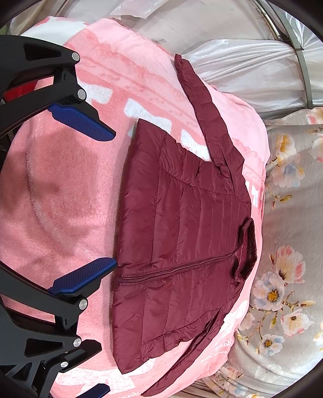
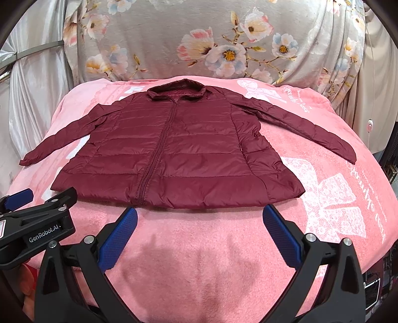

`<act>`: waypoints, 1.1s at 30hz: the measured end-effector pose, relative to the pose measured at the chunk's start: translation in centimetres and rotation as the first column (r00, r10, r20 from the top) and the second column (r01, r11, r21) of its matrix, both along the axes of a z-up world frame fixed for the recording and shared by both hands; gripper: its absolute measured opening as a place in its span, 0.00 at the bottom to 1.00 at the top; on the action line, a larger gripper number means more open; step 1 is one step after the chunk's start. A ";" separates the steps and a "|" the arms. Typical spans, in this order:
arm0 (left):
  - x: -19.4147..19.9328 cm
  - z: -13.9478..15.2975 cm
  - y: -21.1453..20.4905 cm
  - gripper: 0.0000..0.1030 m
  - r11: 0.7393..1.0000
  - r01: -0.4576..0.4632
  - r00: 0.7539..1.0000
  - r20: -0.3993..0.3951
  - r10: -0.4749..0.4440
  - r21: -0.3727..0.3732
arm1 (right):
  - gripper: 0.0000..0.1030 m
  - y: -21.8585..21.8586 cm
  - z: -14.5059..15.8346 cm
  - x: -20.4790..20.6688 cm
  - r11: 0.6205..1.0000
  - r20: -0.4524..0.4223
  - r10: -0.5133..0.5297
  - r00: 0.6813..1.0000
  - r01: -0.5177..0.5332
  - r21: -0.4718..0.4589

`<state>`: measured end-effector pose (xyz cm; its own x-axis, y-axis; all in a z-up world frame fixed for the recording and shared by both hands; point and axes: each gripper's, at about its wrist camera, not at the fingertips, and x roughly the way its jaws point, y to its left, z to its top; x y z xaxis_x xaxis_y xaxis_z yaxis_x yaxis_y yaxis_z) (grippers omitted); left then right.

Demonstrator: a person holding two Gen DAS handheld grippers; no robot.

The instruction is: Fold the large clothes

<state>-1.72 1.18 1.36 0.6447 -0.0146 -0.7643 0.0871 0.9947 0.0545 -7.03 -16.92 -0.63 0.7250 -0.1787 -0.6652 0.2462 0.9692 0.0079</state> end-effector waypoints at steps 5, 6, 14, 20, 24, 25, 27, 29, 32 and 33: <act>-0.1 -0.1 0.1 0.90 1.000 0.000 1.000 0.000 0.000 0.002 | 0.96 0.1 0.0 0.0 1.000 0.000 0.003 1.000 -0.003 -0.001; -0.1 0.0 0.1 0.90 1.000 0.001 1.000 0.000 -0.001 0.001 | 0.96 0.2 0.0 0.0 1.000 -0.001 0.004 1.000 -0.004 -0.002; -0.1 -0.1 0.1 0.90 1.000 0.000 1.000 -0.001 0.000 0.001 | 0.96 0.3 0.0 0.0 1.000 0.000 0.003 1.000 -0.003 0.001; -0.1 0.0 0.1 0.90 1.000 0.000 1.000 0.001 0.000 0.001 | 0.96 0.2 0.0 0.0 1.000 -0.001 0.003 1.000 -0.003 0.000; -0.1 -0.1 0.2 0.90 1.000 -0.001 1.000 0.000 0.001 0.001 | 0.96 0.2 0.0 0.0 1.000 -0.001 0.003 1.000 -0.003 0.000; -0.1 -0.1 0.1 0.90 1.000 0.001 1.000 0.000 -0.001 0.001 | 0.96 0.2 0.0 0.0 1.000 -0.001 0.003 1.000 -0.003 0.000; -0.1 -0.1 0.1 0.90 1.000 0.000 1.000 0.001 0.000 0.002 | 0.96 0.2 -0.1 0.0 1.000 -0.001 0.003 1.000 -0.003 0.000; -0.1 -0.1 0.1 0.90 1.000 0.000 1.000 0.000 0.000 0.002 | 0.96 0.2 0.0 0.0 1.000 -0.001 0.003 1.000 -0.003 0.001; -0.1 -0.1 0.1 0.90 1.000 0.000 1.000 0.000 0.000 0.002 | 0.96 0.2 -0.1 0.0 1.000 -0.002 0.004 1.000 -0.004 -0.001; -0.1 -0.1 0.1 0.90 1.000 0.000 1.000 0.000 0.000 0.002 | 0.96 0.1 -0.1 0.0 1.000 -0.002 0.004 1.000 -0.004 0.001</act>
<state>-1.84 1.29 1.24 0.6446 -0.0129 -0.7644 0.0871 0.9946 0.0567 -7.02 -16.79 -0.71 0.7245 -0.1750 -0.6667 0.2421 0.9702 0.0084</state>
